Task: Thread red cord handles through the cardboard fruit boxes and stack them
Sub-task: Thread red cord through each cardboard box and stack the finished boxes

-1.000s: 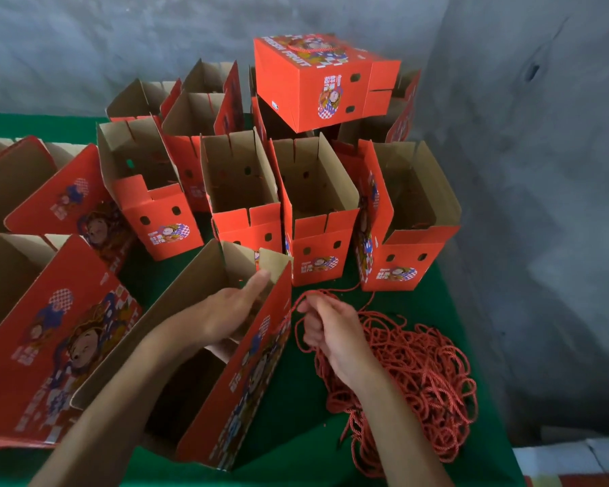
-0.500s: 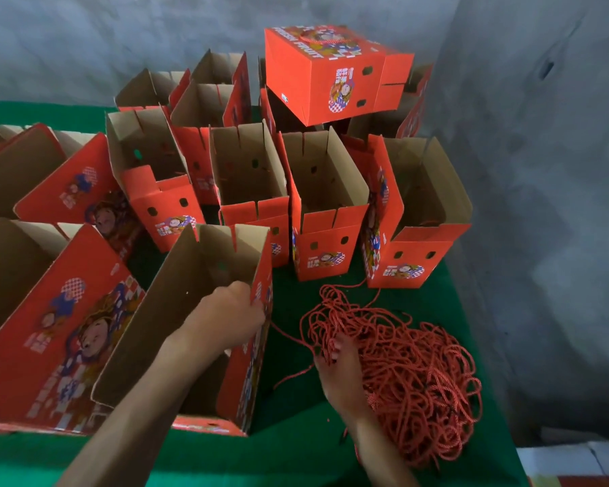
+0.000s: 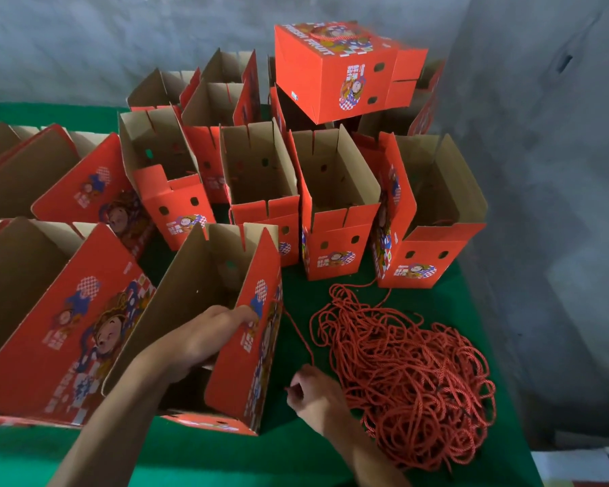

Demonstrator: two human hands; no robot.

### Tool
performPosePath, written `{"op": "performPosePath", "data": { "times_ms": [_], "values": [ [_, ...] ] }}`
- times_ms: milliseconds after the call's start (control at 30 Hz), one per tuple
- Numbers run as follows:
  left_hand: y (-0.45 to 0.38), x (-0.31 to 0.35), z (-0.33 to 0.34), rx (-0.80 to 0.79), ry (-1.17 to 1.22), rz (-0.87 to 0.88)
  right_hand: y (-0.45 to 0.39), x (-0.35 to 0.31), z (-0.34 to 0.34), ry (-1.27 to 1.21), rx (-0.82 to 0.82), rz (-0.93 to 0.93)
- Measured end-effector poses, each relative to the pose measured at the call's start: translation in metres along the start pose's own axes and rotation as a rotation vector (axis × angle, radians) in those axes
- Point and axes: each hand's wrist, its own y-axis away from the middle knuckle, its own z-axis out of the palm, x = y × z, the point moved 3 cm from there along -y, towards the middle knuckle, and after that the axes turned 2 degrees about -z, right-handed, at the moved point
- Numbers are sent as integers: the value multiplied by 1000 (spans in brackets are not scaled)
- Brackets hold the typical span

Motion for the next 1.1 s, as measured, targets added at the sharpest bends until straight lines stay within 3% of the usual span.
{"op": "performPosePath", "data": {
  "times_ms": [167,333,700,1100],
  "values": [
    [5,-3,-6,-17,67,21,15,-26,-40,-867,161,-9],
    [10,-1,-3,7,132,14,21,-52,-66,-1052,229,-48],
    [5,-2,-10,49,214,40,30,-67,-75,-1165,140,-36],
    [1,-1,7,-20,156,70,33,-68,-81,-810,109,-79]
  ]
}}
